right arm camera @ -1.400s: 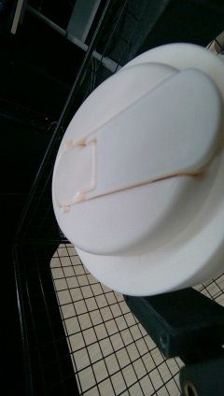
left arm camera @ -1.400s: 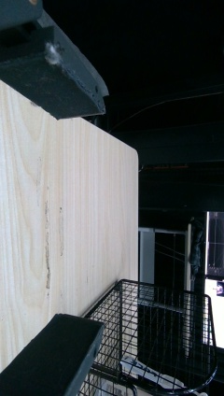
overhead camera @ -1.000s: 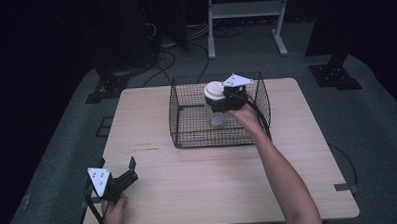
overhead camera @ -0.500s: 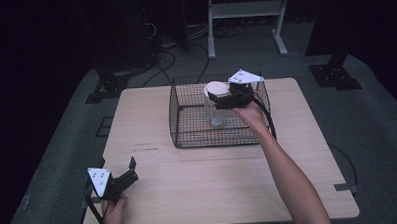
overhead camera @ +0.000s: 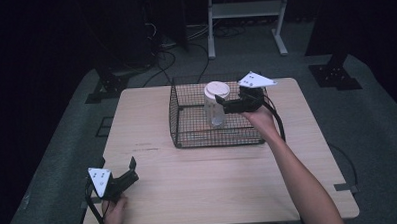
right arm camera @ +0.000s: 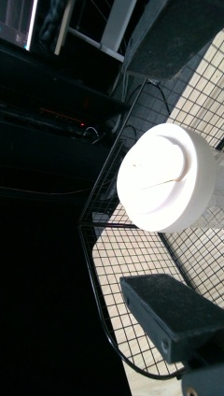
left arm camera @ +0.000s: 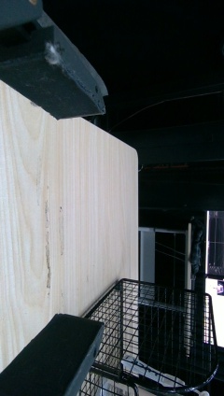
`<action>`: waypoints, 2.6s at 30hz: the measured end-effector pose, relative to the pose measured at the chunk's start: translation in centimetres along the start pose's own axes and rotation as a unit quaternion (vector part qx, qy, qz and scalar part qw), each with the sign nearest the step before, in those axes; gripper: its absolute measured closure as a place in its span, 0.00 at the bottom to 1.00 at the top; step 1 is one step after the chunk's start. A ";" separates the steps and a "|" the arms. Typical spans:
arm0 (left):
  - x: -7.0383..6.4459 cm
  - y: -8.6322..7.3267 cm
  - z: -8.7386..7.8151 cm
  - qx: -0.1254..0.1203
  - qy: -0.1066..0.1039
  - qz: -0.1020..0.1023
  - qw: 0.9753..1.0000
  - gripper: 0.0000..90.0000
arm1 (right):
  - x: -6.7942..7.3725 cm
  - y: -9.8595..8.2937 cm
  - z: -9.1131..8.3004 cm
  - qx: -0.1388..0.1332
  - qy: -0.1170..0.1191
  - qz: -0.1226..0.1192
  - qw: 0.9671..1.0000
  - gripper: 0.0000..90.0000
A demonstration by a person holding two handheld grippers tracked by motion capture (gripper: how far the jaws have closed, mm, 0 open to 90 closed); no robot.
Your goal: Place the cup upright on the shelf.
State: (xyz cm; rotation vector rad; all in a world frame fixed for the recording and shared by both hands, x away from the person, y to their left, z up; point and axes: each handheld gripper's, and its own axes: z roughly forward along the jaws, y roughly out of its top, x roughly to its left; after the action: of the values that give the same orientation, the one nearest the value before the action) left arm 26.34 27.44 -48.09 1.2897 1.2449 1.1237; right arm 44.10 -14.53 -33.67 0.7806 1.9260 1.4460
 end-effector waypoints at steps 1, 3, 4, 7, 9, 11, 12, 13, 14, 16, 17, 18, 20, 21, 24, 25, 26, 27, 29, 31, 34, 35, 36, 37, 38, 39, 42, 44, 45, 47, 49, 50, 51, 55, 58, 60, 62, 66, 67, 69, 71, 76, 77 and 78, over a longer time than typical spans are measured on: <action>0.0 0.0 0.0 0.000 0.000 0.000 1.000 0.00 | 0.0 0.0 -0.2 0.000 -0.001 -0.002 1.000 0.00; 0.0 0.0 0.0 0.000 0.000 0.000 1.000 0.00 | 0.0 -0.1 -0.7 0.002 0.000 -0.004 1.000 0.00; 0.0 0.0 0.0 0.000 0.000 0.000 1.000 0.00 | -0.1 -0.2 -1.0 0.001 -0.002 -0.005 1.000 0.00; 0.0 0.0 0.0 0.000 0.000 0.002 1.000 0.00 | -0.2 -0.4 -1.8 0.002 -0.004 -0.005 1.000 0.00; 0.0 0.0 0.0 0.000 -0.001 0.002 1.000 0.00 | -0.2 -0.5 -2.3 0.005 -0.006 -0.006 1.000 0.00; 0.0 0.0 0.0 0.000 0.000 0.002 1.000 0.00 | -0.2 -0.7 -2.9 0.004 -0.006 -0.007 1.000 0.00; -0.1 0.0 0.0 0.000 0.000 0.002 1.000 0.00 | -0.2 -0.8 -3.1 0.004 -0.006 -0.007 1.000 0.00; -0.1 0.0 0.0 0.000 0.000 0.003 1.000 0.00 | -0.2 -0.9 -3.4 0.006 -0.007 -0.008 1.000 0.00; -0.1 0.0 0.0 0.000 0.000 0.003 1.000 0.00 | -0.2 -1.1 -3.6 0.006 -0.007 -0.008 1.000 0.00; -0.1 0.0 0.0 0.000 0.000 0.004 1.000 0.00 | -0.2 -1.3 -4.1 0.004 -0.006 -0.005 1.000 0.00; -0.1 0.0 0.0 0.000 0.000 0.003 1.000 0.00 | -0.2 -1.4 -4.4 0.007 -0.006 -0.006 1.000 0.01; -0.1 0.0 0.0 0.000 0.000 0.004 1.000 0.00 | -0.2 -1.6 -4.6 0.008 -0.007 -0.007 1.000 0.01; -0.1 0.0 0.0 0.000 0.000 0.004 1.000 0.00 | -0.2 -1.8 -5.1 0.007 -0.007 -0.007 1.000 0.00; -0.1 0.0 0.0 0.001 0.000 0.005 1.000 0.00 | -0.2 -2.0 -5.3 0.007 -0.006 -0.006 1.000 0.01; -0.1 0.0 0.0 0.000 0.000 0.005 1.000 0.00 | -0.1 -2.4 -5.9 0.009 -0.007 -0.007 1.000 0.00; -0.1 0.0 0.0 -0.001 0.000 0.004 1.000 0.00 | -0.1 -2.6 -6.1 0.008 -0.007 -0.007 1.000 0.00; -0.1 0.0 0.0 -0.001 0.000 0.004 1.000 0.00 | -0.1 -2.7 -6.3 0.008 -0.007 -0.006 1.000 0.00; -0.1 0.0 0.0 -0.001 0.000 0.004 1.000 0.00 | 0.0 -2.8 -6.5 0.007 -0.008 -0.006 1.000 0.00; -0.1 0.0 0.0 0.000 0.000 0.003 1.000 0.00 | 0.0 -3.1 -6.9 0.005 -0.009 -0.005 1.000 0.00; -0.1 0.0 0.0 0.000 0.000 0.003 1.000 0.00 | 0.2 -3.3 -7.3 0.006 -0.009 -0.010 1.000 0.00; -0.1 0.0 0.0 0.000 0.000 0.004 1.000 0.00 | 0.3 -3.6 -7.9 0.004 -0.009 -0.010 1.000 0.00; -0.1 0.0 0.0 0.000 0.000 0.003 1.000 0.00 | 0.3 -3.7 -8.0 0.003 -0.009 -0.009 1.000 0.01; -0.1 0.0 0.0 0.000 0.001 0.004 1.000 0.00 | 0.3 -3.8 -8.2 0.002 -0.009 -0.009 1.000 0.01; -0.1 0.0 0.0 0.000 0.001 0.005 1.000 0.00 | 0.3 -3.9 -8.4 0.003 -0.009 -0.009 1.000 0.00; -0.1 0.0 0.0 0.000 0.000 0.005 1.000 0.00 | 0.3 -4.1 -8.6 0.004 -0.009 -0.009 1.000 0.00; -0.1 0.0 0.0 0.000 0.001 0.005 1.000 0.00 | 0.3 -4.2 -8.8 0.002 -0.010 -0.008 1.000 0.00; -0.1 0.0 0.0 0.000 0.001 0.005 1.000 0.00 | 0.3 -4.6 -9.4 0.002 -0.013 -0.010 1.000 0.00; -0.1 0.0 0.0 0.000 0.001 0.005 1.000 0.00 | 0.3 -4.9 -9.8 0.004 -0.014 -0.007 1.000 0.00; -0.1 0.0 0.0 0.000 0.001 0.005 1.000 0.00 | 0.3 -5.0 -10.0 0.003 -0.015 -0.007 1.000 0.01; -0.1 0.0 0.0 0.001 0.001 0.006 1.000 0.00 | 0.3 -5.3 -10.4 0.004 -0.017 -0.007 1.000 0.00; -0.1 0.0 -0.1 0.000 0.000 0.006 1.000 0.00 | 0.3 -5.6 -10.8 0.004 -0.019 -0.006 1.000 0.00; -0.1 0.0 0.0 0.001 0.000 0.006 1.000 0.00 | 0.3 -5.7 -11.0 0.003 -0.020 -0.008 1.000 0.01; -0.1 0.0 0.0 0.000 0.000 0.007 1.000 0.00 | 0.3 -5.9 -11.2 0.003 -0.020 -0.005 1.000 0.00; -0.1 0.0 0.0 0.000 0.000 0.005 1.000 0.00 | 0.4 -6.3 -12.1 0.001 -0.022 -0.005 1.000 0.00; -0.1 0.0 0.0 0.001 0.000 0.007 1.000 0.00 | 0.4 -6.8 -12.6 0.003 -0.024 -0.003 1.000 0.01; -0.1 0.0 0.0 0.000 0.000 0.007 1.000 0.00 | 0.4 -7.1 -12.9 0.002 -0.024 -0.003 1.000 0.00; -0.1 0.0 -0.1 0.001 0.000 0.007 1.000 0.00 | 0.5 -7.4 -13.2 0.002 -0.026 -0.003 1.000 0.01; -0.1 0.0 -0.1 0.001 0.000 0.008 1.000 0.00 | 0.7 -8.1 -13.9 0.003 -0.028 0.000 1.000 0.01; -0.1 0.0 -0.1 0.001 0.000 0.008 1.000 0.00 | 0.7 -8.3 -14.0 0.003 -0.029 0.000 1.000 0.01; -0.1 0.0 -0.1 0.001 0.000 0.008 1.000 0.00 | 0.8 -8.6 -14.4 0.004 -0.029 0.003 1.000 0.01; -0.1 0.0 -0.1 0.002 0.000 0.008 1.000 0.00 | 0.8 -8.9 -14.7 0.006 -0.031 0.002 1.000 0.01; -0.1 0.0 -0.1 0.001 0.000 0.009 1.000 0.00 | 1.0 -9.7 -15.3 0.006 -0.033 0.008 0.999 0.00; -0.1 0.0 -0.1 0.001 0.000 0.009 1.000 0.00 | 1.0 -9.8 -15.4 0.005 -0.033 0.008 0.999 0.01; -0.1 0.0 0.0 0.001 0.000 0.009 1.000 0.00 | 1.1 -9.9 -15.5 0.005 -0.034 0.009 0.999 0.00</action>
State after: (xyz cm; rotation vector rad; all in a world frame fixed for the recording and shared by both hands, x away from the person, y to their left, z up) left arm 26.29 27.30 -48.08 1.3054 1.2375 1.1354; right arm 30.66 -25.55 -39.87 0.8426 1.8817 1.4027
